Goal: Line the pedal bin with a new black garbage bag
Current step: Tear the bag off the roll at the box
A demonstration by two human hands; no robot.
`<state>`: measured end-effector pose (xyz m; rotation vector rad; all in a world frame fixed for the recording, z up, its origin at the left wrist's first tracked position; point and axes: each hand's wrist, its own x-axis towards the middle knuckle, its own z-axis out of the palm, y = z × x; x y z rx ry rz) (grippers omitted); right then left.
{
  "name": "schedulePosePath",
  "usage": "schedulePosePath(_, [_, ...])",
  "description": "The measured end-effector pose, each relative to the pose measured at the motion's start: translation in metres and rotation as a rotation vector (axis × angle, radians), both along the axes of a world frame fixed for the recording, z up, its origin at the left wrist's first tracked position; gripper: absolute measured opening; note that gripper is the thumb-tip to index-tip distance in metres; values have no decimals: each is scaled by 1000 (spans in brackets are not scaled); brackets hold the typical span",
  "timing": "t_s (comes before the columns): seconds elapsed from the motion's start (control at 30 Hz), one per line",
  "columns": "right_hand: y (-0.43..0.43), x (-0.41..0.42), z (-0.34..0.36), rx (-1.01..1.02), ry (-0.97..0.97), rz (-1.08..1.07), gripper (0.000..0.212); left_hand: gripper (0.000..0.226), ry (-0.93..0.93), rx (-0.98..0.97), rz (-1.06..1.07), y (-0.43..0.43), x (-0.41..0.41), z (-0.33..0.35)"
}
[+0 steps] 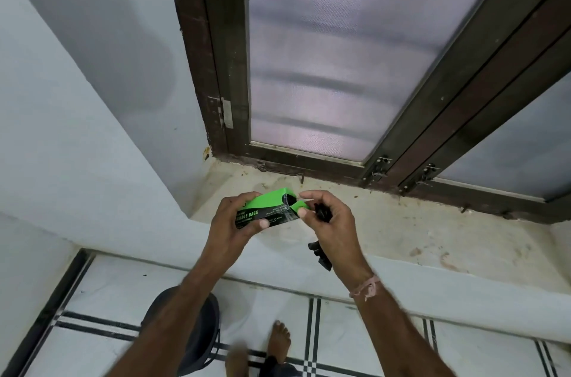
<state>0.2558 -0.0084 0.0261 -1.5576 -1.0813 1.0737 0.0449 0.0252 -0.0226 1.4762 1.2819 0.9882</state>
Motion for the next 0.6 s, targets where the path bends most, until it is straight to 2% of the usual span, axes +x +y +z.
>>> schedulePosePath(0.13, [-2,0,4,2,-18,35,14,53,22,10,-11,-1,1,1])
schedulePosePath(0.27, [-6,-2,9,-23,112,77,10,52,18,28,10,1,1,3])
schedulePosePath(0.47, [-6,-7,16,-80,194,77,8,52,-6,55,-48,-2,2,6])
schedulePosePath(0.6, [-4,-5,21,-86,263,50,21,51,-33,68,-25,-4,3,4])
